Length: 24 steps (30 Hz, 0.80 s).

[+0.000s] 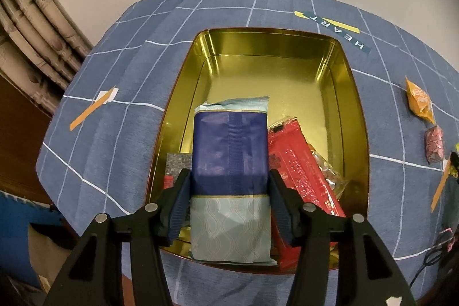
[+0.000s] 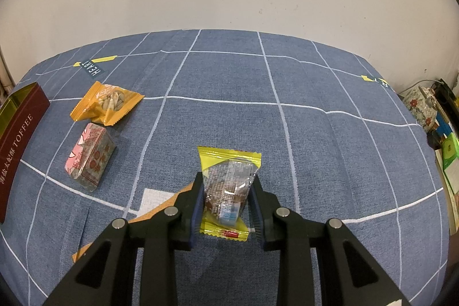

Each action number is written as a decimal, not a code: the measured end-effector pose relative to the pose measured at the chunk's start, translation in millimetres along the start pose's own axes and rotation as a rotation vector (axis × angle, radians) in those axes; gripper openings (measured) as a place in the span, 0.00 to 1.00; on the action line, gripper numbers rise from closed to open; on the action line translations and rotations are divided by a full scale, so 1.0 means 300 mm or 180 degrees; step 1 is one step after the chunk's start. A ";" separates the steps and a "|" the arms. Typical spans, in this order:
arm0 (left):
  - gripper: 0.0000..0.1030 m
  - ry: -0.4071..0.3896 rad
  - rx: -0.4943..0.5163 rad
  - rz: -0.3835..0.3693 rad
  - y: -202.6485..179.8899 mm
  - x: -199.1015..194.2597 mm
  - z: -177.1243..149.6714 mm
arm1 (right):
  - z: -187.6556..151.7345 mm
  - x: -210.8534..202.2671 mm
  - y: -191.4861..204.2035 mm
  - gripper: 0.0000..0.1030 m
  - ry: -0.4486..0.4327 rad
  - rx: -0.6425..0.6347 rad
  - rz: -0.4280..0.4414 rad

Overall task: Organize snacks
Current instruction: 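Open the left gripper to release the box inside the tin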

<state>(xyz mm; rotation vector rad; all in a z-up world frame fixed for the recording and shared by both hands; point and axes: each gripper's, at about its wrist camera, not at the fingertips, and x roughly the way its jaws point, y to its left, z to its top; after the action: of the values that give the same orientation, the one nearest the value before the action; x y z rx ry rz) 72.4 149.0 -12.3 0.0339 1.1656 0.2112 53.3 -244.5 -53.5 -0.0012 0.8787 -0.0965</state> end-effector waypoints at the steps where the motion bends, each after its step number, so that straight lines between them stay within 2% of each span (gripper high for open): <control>1: 0.50 -0.0002 0.0002 -0.0012 0.000 -0.001 0.000 | 0.000 0.000 -0.001 0.28 0.0000 0.0000 0.0000; 10: 0.60 -0.0174 0.0053 -0.0029 0.000 -0.044 -0.010 | 0.000 0.000 -0.001 0.28 0.0000 0.0002 0.0004; 24: 0.63 -0.0542 0.0033 0.0118 0.064 -0.122 -0.037 | 0.008 0.003 0.008 0.28 0.0043 -0.0098 0.0003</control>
<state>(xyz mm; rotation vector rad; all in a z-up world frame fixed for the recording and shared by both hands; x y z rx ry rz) 45.6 160.3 19.0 0.0812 0.9969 0.2307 55.9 -242.1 -52.8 -0.0288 0.8936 -0.0821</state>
